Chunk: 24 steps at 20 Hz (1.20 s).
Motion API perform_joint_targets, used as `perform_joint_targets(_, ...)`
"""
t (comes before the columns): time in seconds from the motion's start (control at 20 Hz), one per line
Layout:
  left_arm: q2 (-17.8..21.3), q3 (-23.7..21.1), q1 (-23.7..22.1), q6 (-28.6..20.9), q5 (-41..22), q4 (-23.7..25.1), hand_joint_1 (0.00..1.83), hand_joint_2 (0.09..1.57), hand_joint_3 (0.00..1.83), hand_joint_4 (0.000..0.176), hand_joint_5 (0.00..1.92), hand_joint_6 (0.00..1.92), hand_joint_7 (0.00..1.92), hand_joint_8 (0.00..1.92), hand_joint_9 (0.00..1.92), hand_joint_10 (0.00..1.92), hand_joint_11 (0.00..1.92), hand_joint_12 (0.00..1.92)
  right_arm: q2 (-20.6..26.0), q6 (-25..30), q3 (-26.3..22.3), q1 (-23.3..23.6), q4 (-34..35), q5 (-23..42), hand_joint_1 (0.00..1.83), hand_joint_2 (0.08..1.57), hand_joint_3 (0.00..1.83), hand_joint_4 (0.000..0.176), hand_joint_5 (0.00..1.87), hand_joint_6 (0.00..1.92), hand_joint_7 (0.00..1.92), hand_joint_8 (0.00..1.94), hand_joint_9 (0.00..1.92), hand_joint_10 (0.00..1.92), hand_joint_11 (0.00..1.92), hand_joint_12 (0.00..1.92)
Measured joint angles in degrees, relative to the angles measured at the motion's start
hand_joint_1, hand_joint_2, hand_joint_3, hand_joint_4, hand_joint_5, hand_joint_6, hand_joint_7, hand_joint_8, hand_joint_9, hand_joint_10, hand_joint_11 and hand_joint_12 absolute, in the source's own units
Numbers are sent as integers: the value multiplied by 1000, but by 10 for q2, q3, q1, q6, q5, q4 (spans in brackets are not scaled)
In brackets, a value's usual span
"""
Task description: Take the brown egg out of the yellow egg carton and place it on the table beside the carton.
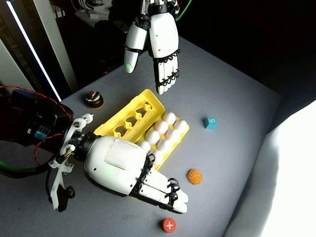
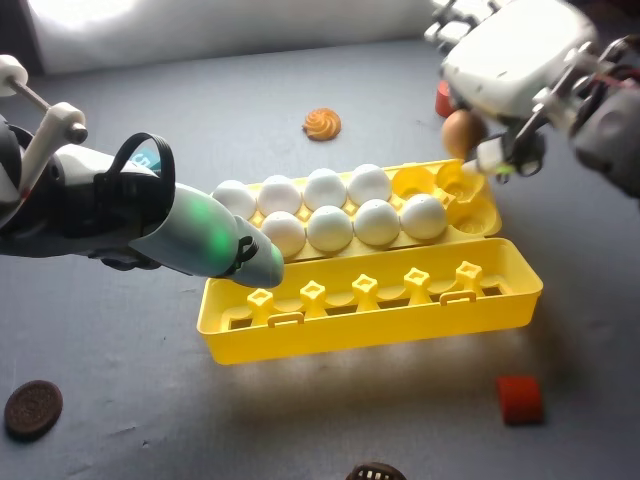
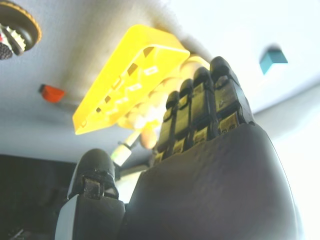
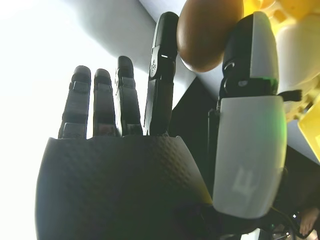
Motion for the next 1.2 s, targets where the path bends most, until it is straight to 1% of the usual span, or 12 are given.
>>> perform_joint_targets(0.15,0,0,0,0,-1,0,0,1239,1,0,73,0,69,0,65,0,0,150,30,-2,-2,-7,1,1,1170,1019,0,0,1217,585,280,7,70,12,0,0)
perform_joint_targets(0.5,0,0,0,0,-1,0,0,1235,0,0,76,1,74,1,62,0,0,123,55,-18,-2,-53,3,2,1129,1045,1,0,1142,720,263,0,52,0,0,0)
perform_joint_targets(0.6,0,0,0,0,0,0,0,1229,0,0,83,1,78,2,74,2,0,153,55,-25,-2,-60,0,-1,1120,1031,0,34,1182,651,301,5,41,1,0,0)
perform_joint_targets(0.7,0,0,0,0,0,0,0,1231,0,0,75,1,77,1,73,1,0,152,53,-26,-2,-68,2,-1,1110,1011,0,107,1236,552,301,1,54,1,0,0)
perform_joint_targets(0.75,0,0,0,0,-1,0,0,1231,0,0,92,0,105,0,98,1,0,222,50,-32,2,-70,2,-2,1127,1009,0,55,1243,542,326,7,74,6,0,0)
perform_joint_targets(0.8,0,0,0,-1,-1,0,0,1232,0,0,99,1,113,1,110,2,0,266,49,-34,4,-74,0,-1,1130,1009,0,44,1243,540,311,2,72,4,0,0)
perform_joint_targets(0.85,0,0,0,-1,-1,0,0,1234,1,0,79,1,76,4,69,4,0,180,49,-34,4,-75,1,-1,1137,1011,0,16,1238,547,324,4,86,6,0,0)
perform_joint_targets(0.95,0,0,0,-2,-1,0,0,1229,0,0,82,3,84,7,73,6,0,188,48,-35,9,-80,-1,-1,1114,1030,2,54,1182,647,316,1,83,0,0,0)
perform_joint_targets(1.0,0,0,0,-2,0,0,0,1226,0,0,88,3,91,6,81,6,0,212,48,-35,9,-82,-1,-1,1120,1033,1,29,1175,661,328,4,88,1,0,0)
perform_joint_targets(1.05,0,0,0,-2,0,0,0,1219,0,0,67,2,74,5,65,3,0,172,47,-35,11,-83,-3,-1,1111,1042,1,41,1149,704,323,1,76,1,0,0)
perform_joint_targets(1.1,0,0,0,-2,-1,0,0,1222,0,0,66,2,67,3,60,1,0,162,46,-35,14,-83,-4,-1,1125,1031,0,18,1180,653,316,1,84,2,0,0)
perform_joint_targets(1.2,0,0,0,-2,0,0,0,1221,0,0,80,1,78,1,72,1,0,186,41,-35,21,-83,-4,1,1127,1029,0,16,1187,640,302,0,78,0,0,0)
